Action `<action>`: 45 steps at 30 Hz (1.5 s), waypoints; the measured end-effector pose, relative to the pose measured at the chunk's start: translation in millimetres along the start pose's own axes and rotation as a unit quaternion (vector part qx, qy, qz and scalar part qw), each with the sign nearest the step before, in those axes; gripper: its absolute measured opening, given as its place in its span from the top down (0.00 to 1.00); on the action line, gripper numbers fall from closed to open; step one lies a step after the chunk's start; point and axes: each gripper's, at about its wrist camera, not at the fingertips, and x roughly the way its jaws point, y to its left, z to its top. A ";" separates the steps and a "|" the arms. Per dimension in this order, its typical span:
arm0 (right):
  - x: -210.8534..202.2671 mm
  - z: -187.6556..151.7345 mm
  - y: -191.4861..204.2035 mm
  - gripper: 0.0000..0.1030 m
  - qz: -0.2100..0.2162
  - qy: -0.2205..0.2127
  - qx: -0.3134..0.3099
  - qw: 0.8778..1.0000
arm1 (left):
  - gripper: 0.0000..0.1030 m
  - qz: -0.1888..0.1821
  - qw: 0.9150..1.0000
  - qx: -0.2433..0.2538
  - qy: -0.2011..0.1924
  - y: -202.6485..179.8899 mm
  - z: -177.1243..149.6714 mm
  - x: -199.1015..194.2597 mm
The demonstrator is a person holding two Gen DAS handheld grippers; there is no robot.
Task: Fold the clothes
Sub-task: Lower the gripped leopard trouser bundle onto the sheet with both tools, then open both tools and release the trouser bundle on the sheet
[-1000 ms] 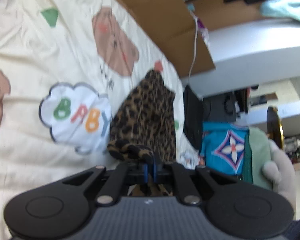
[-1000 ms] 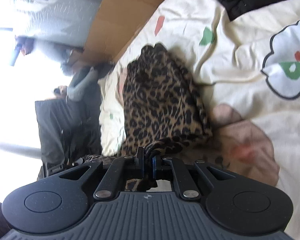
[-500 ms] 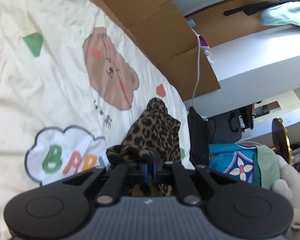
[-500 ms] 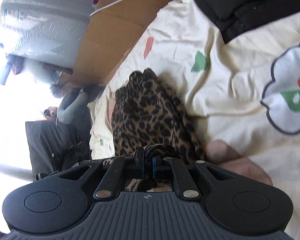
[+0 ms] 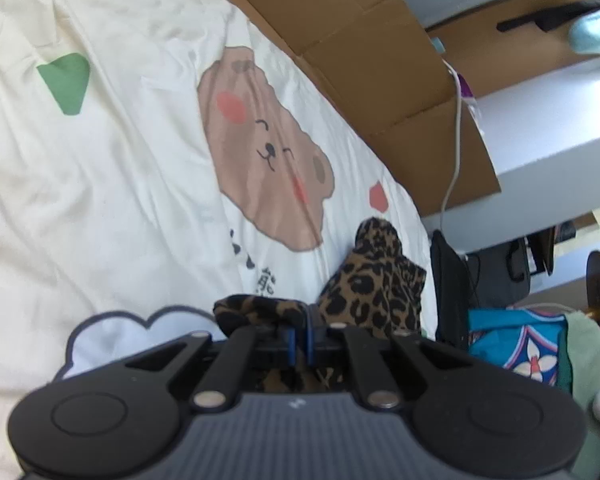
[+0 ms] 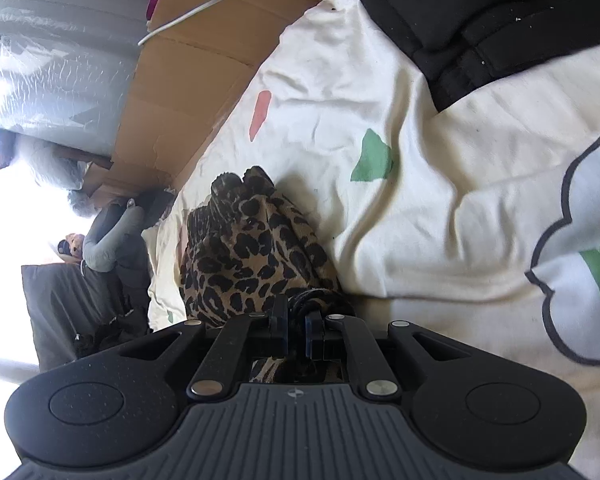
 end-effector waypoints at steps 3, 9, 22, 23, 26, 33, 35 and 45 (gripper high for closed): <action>4.7 1.7 -3.6 0.91 -0.007 0.006 0.013 1.000 | 0.94 -0.004 1.000 -0.008 -0.005 2.1 1.2 2.3; 2.2 -0.7 -0.7 0.60 0.016 0.019 0.020 0.999 | 0.43 -0.027 1.000 -0.015 0.006 -1.5 -4.3 6.1; 3.2 15.5 9.7 0.59 0.011 -0.007 0.014 1.000 | 0.39 -0.052 0.999 -0.005 0.003 -19.0 14.3 17.5; 2.4 18.3 9.9 0.59 0.009 -0.011 0.013 1.000 | 0.39 -0.054 0.999 -0.007 0.001 -19.1 16.5 18.7; 0.6 24.9 11.3 0.59 0.004 -0.024 0.008 1.000 | 0.40 -0.055 0.998 -0.002 -0.008 -21.4 22.9 20.7; -5.6 24.2 15.8 0.59 -0.020 -0.055 0.009 0.998 | 0.44 -0.041 0.999 0.005 -0.029 -26.5 28.8 20.6; -9.1 19.6 22.5 0.60 -0.036 -0.060 0.008 0.998 | 0.49 -0.034 0.999 0.002 -0.022 -27.9 28.6 20.4; -32.8 2.5 102.4 0.60 -0.130 -0.046 -0.054 0.989 | 0.52 0.110 0.990 0.067 0.054 -66.2 40.0 3.4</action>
